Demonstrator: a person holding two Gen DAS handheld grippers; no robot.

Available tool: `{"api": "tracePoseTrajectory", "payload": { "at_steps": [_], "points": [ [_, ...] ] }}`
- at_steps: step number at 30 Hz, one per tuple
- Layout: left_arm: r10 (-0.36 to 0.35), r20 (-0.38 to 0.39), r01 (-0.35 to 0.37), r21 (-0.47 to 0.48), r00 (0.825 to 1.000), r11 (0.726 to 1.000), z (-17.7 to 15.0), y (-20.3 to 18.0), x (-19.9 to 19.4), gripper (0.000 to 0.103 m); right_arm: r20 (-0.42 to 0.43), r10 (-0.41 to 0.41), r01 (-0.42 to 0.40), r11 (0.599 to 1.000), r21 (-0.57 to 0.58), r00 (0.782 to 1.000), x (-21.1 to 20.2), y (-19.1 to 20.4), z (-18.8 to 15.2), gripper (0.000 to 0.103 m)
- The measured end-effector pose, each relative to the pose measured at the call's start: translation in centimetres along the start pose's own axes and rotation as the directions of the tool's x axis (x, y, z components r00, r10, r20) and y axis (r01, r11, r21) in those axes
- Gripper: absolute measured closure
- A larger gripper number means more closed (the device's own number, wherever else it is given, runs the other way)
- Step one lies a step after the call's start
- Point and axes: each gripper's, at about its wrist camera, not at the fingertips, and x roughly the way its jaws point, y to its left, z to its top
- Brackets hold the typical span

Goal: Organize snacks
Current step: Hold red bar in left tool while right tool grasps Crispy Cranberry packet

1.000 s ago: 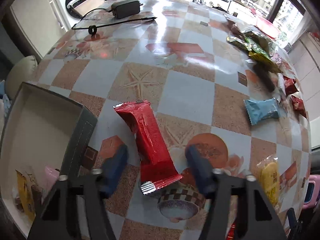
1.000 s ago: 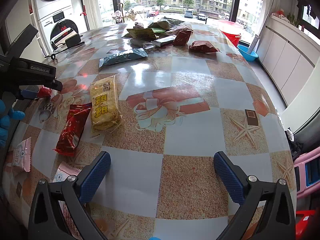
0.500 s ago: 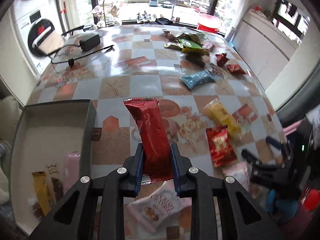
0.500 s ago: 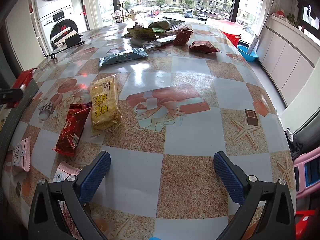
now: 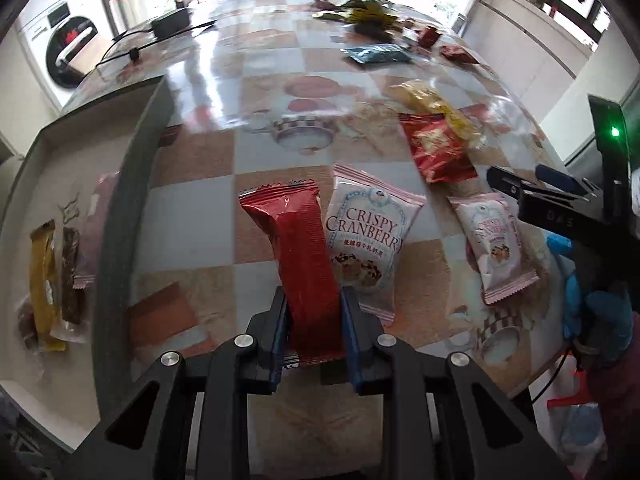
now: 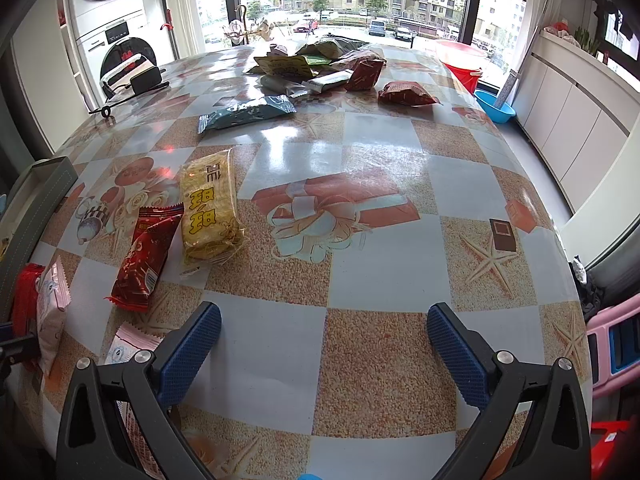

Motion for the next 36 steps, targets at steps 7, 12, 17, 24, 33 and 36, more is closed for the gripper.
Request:
{"api": "tracePoseTrajectory", "payload": {
  "at_steps": [7, 12, 17, 24, 33, 36],
  "points": [
    [0.0, 0.008, 0.001, -0.049, 1.0, 0.999, 0.8, -1.2, 0.1, 0.076, 0.0, 0.0, 0.0, 1.0, 0.001, 1.0, 0.0, 0.0, 0.0, 0.0],
    [0.054, -0.008, -0.055, -0.109, 0.998, 0.993, 1.3, 0.6, -0.2, 0.041, -0.003, -0.001, 0.001, 1.0, 0.0, 1.0, 0.1, -0.1, 0.1, 0.0],
    [0.081, -0.019, -0.082, -0.106, 0.997, 0.991, 2.1, 0.6, 0.3, 0.024, -0.081, 0.009, -0.006, 0.999, 0.033, 0.997, -0.4, -0.5, 0.2, 0.0],
    [0.154, -0.045, -0.157, -0.067, 0.987, 0.985, 2.6, -0.5, 2.1, 0.01, -0.143, 0.185, -0.179, 0.982, 0.056, 0.972, -3.5, 2.6, -1.1, 0.0],
    [0.124, -0.025, -0.126, -0.104, 0.992, 0.987, 2.4, 0.3, 2.2, 0.013, -0.244, 0.1, -0.111, 0.993, -0.032, 0.965, -1.7, 5.7, -1.6, 0.002],
    [0.105, -0.006, -0.105, -0.069, 0.994, 0.992, 2.4, -0.5, 1.6, 0.041, -0.236, 0.041, -0.071, 0.99, -0.119, 0.971, -2.0, 6.6, -2.0, 0.018]
  ]
}}
